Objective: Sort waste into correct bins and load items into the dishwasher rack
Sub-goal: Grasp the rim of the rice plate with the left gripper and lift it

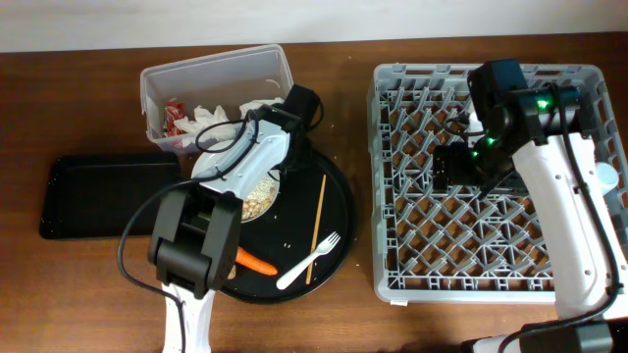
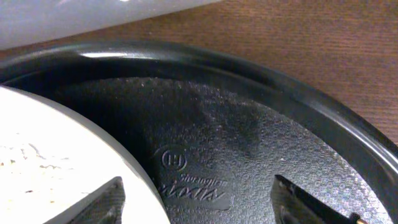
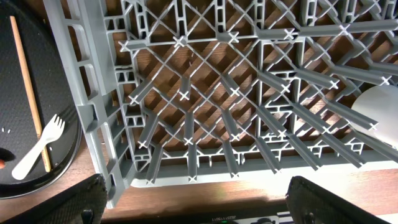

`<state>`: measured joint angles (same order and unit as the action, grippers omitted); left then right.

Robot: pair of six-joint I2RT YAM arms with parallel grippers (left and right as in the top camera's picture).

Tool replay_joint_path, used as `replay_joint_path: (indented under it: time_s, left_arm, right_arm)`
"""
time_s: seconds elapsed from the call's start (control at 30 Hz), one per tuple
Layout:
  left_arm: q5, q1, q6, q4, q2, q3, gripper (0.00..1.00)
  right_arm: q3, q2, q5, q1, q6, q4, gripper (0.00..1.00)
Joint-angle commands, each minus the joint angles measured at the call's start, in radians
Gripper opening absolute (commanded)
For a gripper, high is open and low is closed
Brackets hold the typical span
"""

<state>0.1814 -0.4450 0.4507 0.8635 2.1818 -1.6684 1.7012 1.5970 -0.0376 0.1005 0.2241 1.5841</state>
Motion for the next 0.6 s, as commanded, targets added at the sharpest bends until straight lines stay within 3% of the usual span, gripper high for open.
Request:
replay_joint_path:
  time_s: [0.0,0.07,0.27,0.37,0.5,0.57]
  left_arm:
    - [-0.001,0.002,0.008,0.033,0.042,-0.001,0.66]
    - [-0.001,0.002,0.008,0.046,0.043,0.002,0.58]
    - [0.003,0.002,0.008,0.039,0.043,0.065,0.56]
    - [0.002,0.002,0.008,0.067,0.043,0.065,0.45]
    - [0.003,0.002,0.008,0.154,0.043,0.065,0.39]
    - [0.003,0.002,0.008,0.203,0.043,0.065,0.29]
  right_arm:
    - [-0.002,-0.017,-0.005,-0.003,-0.011,0.003,0.96]
    - [-0.002,-0.017,-0.005,-0.003,-0.011,0.004,0.96]
    - [-0.002,-0.017,-0.005,-0.003,-0.011,0.010,0.96]
    - [-0.002,-0.017,-0.005,-0.003,-0.011,0.010,0.96]
    - [-0.002,-0.017,-0.005,-0.003,-0.011,0.010,0.96]
    - [-0.002,-0.017,-0.006,-0.003,-0.011,0.010,0.96]
